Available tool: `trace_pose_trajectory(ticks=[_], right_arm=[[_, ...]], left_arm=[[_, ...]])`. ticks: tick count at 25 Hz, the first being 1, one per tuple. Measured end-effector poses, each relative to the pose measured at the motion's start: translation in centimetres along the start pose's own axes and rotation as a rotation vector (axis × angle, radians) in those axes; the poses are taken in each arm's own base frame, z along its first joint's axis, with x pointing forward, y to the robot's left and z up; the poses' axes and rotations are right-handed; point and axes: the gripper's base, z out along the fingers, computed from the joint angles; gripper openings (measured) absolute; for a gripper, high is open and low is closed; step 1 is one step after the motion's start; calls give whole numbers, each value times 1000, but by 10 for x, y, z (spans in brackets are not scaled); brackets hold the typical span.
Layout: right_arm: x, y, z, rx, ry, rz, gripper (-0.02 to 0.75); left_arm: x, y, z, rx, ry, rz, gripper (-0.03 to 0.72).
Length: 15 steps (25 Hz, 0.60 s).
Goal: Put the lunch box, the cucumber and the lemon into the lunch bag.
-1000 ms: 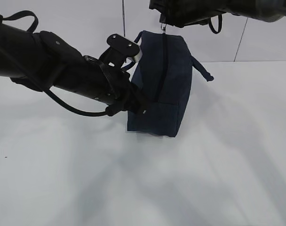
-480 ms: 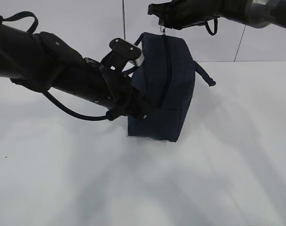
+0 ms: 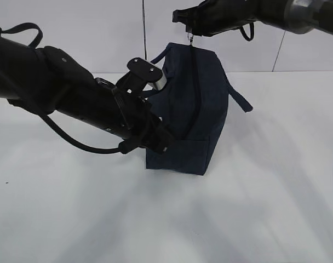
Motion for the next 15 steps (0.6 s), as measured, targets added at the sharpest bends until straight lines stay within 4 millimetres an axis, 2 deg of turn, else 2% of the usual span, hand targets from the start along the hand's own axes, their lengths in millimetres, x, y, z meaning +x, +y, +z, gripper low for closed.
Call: trace_pose_trajectory(ticks=[5,8,15], right_arm=[[1,0,1,1,4,-35,0],[1,0,1,2,4,-45,0],[0,-1,0,3,0,-63,0]], left_arm=[[-4,-5,-8,33,-6,-13,7],[-8,-8,-16,39,-20,-23,48],[-18,-15,-38,71,-49,-36,281]])
